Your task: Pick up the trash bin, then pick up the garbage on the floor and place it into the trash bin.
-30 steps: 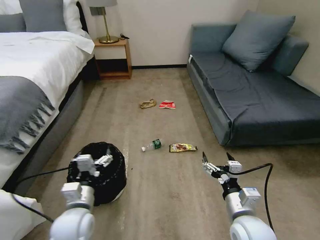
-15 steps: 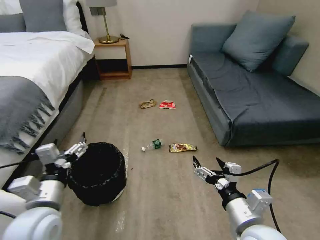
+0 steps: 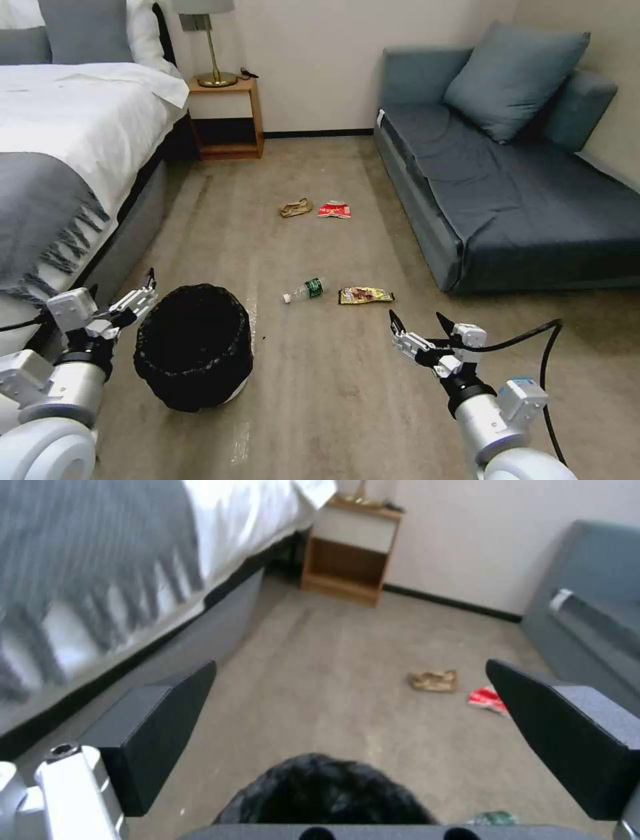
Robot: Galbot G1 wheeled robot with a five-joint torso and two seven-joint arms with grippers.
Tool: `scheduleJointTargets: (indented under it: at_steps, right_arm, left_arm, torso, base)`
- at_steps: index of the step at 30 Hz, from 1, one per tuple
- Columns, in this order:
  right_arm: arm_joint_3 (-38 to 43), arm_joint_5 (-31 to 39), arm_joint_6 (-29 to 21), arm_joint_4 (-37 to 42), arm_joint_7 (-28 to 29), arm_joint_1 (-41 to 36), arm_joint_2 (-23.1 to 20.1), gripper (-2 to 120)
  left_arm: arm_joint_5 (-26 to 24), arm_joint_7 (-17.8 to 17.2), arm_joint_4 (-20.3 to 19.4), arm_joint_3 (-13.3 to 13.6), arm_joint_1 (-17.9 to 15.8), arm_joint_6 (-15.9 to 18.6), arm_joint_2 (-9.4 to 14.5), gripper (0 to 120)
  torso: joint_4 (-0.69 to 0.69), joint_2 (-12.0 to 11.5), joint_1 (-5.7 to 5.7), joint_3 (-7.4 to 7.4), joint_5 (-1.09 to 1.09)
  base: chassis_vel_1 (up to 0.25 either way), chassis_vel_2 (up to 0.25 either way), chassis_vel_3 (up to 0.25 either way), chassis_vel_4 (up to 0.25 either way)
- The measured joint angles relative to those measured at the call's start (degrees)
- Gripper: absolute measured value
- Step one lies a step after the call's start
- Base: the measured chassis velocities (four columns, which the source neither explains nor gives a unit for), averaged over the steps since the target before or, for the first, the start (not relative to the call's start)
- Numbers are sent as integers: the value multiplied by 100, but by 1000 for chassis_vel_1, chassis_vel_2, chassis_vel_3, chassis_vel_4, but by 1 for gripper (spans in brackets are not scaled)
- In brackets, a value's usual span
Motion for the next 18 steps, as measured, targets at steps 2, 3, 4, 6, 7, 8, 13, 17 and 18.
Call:
scheduleJointTargets:
  at_steps: [2, 3, 4, 6, 7, 8, 13, 17, 18]
  right_arm:
    - [-1, -15, 11, -4, -7, 4, 2, 100]
    - [1, -56, 33, -18, -27, 12, 5, 100]
    - [14, -97, 54, -31, -81, 13, 5, 100]
    - [38, -132, 67, -39, -144, 5, 5, 100]
    - [56, -176, 73, -43, -220, -14, 3, 100]
    - [60, -216, 76, -45, -274, -27, 5, 100]
    - [60, -379, 101, -63, -385, -47, 72, 100]
    - [141, -401, 120, -85, -405, -50, 103, 100]
    - [196, -400, 130, -96, -410, -54, 109, 100]
  left_arm:
    - [-81, -35, 50, -9, -16, 44, 22, 100]
    - [-297, -111, 200, -33, -54, 183, 92, 100]
    - [-399, -156, 345, -41, -96, 259, 141, 99]
    - [-449, -198, 492, -46, -148, 314, 181, 99]
    - [-550, -260, 673, -46, -230, 386, 225, 98]
    - [-744, -345, 798, -38, -305, 476, 256, 97]
    - [-1908, -976, 1200, 66, -714, 1107, 305, 94]
    - [-2376, -1281, 1520, 176, -999, 1412, 309, 94]
    - [-2435, -1350, 1653, 207, -1098, 1474, 310, 94]
  torso:
    - [0, 0, 0, 0, 0]
    - [0, 0, 0, 0, 0]
    - [0, 0, 0, 0, 0]
    - [0, 0, 0, 0, 0]
    - [0, 0, 0, 0, -1]
    - [0, 0, 0, 0, -2]
    - [0, -1, 0, 0, 0]
    - [-1, -1, 0, 0, -1]
    - [-1, -1, 0, 0, 0]
  base:
    - [0, 0, 0, 0]
    - [0, 0, 0, 0]
    - [0, 0, 0, 0]
    - [0, 0, 0, 0]
    - [0, 0, 0, 0]
    - [0, 0, 0, 0]
    - [0, 0, 0, 0]
    - [0, 0, 0, 0]
    - [0, 0, 0, 0]
